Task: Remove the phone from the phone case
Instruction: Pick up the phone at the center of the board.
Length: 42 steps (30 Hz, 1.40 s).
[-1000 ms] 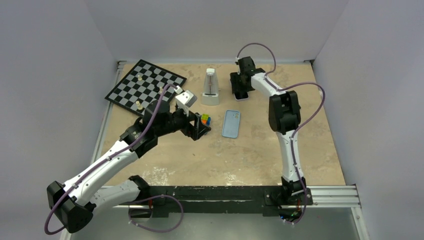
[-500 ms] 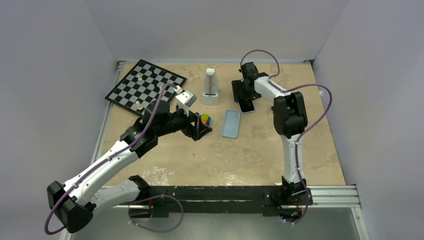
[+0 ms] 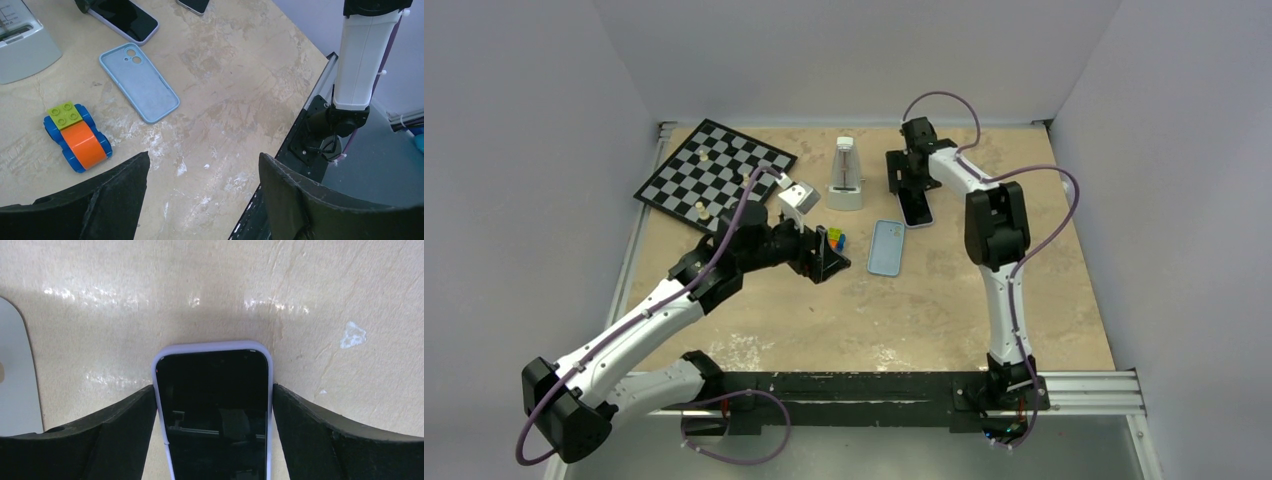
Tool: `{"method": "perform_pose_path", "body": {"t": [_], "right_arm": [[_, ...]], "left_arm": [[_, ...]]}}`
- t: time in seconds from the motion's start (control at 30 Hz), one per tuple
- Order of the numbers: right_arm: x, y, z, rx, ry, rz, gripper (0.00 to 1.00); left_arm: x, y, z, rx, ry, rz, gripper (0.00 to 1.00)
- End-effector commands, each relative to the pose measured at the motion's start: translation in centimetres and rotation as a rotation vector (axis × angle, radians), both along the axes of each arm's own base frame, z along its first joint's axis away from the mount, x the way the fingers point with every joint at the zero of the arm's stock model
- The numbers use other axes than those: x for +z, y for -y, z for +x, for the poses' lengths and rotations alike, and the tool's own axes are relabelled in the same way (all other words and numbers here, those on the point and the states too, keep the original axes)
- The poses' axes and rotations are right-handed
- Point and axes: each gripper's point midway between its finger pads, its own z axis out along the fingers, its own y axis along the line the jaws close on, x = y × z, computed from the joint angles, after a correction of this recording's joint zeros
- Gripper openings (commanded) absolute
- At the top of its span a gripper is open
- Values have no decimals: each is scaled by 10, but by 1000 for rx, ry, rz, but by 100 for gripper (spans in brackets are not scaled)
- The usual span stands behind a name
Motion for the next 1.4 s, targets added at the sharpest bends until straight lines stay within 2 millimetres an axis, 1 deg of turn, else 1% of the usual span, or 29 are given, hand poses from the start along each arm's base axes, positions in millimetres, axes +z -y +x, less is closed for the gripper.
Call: {"method": "perform_pose_path", "body": {"t": [0.0, 0.07, 0.17, 0.23, 0.3, 0.33, 0.37, 0.4, 0.43, 0.47, 0.5, 0.57, 0.6, 0.63, 0.7, 0.8, 0.83, 0.87, 0.93, 1.0, 1.07, 1.1, 1.23, 1.27, 1.37], "right_arm": [[-9, 17, -29, -17, -92, -58, 87], [-13, 17, -35, -7, -114, -57, 87], [-23, 12, -41, 13, -143, -30, 83], [-28, 13, -48, 10, -167, -30, 81], [-29, 10, -52, 15, -168, -9, 80], [-28, 9, -52, 12, -158, -1, 77], [-28, 9, -50, 9, -147, 1, 69], [-24, 10, -47, 5, -133, 4, 57], [-21, 11, -44, -2, -115, 0, 40], [-16, 12, -40, -7, -97, -8, 26], [-10, 14, -36, -13, -74, -17, 18], [3, 18, -29, -18, -20, -28, 10], [12, 22, -26, -17, 9, -43, 4], [24, 29, -22, -30, 46, -75, 0], [45, 42, -19, -44, 105, -121, 0], [78, 55, -21, -77, 202, -117, 0], [84, 58, -27, -87, 221, -104, 0], [96, 58, -27, -96, 263, -80, 0], [111, 55, -37, -118, 280, -30, 0], [119, 52, -49, -134, 280, 19, 0], [129, 50, -58, -137, 300, 53, 0], [134, 49, -63, -134, 315, 75, 0], [149, 48, -79, -140, 378, 130, 0], [157, 48, -82, -135, 403, 146, 0], [170, 49, -92, -138, 432, 169, 0]], "left_arm": [[21, 6, -6, -17, -31, -73, 83], [21, 9, -13, -27, -76, -102, 83], [19, 13, -22, -39, -169, -141, 82], [16, 14, -28, -36, -232, -170, 82], [12, 14, -32, -23, -280, -195, 81], [10, 13, -34, -14, -300, -206, 81], [7, 12, -35, -6, -310, -208, 81], [5, 11, -36, 2, -316, -204, 81], [3, 9, -36, 12, -320, -196, 81], [1, 7, -36, 22, -324, -184, 81], [1, 6, -35, 26, -327, -176, 81], [2, 7, -35, 25, -329, -175, 81], [2, 9, -34, 22, -333, -178, 81], [3, 10, -33, 22, -334, -183, 81], [4, 15, -30, 19, -333, -195, 80], [2, 25, -25, 13, -340, -207, 79], [2, 29, -22, 8, -338, -211, 79], [1, 33, -18, 7, -335, -213, 77], [-1, 41, -11, 6, -341, -216, 73], [-1, 48, -4, 2, -340, -227, 69], [0, 54, 3, 3, -328, -238, 67], [3, 57, 6, 0, -309, -251, 67], [2, 67, 17, -1, -273, -269, 66], [1, 70, 19, -6, -272, -272, 66], [3, 81, 23, -39, -248, -279, 66]]}}
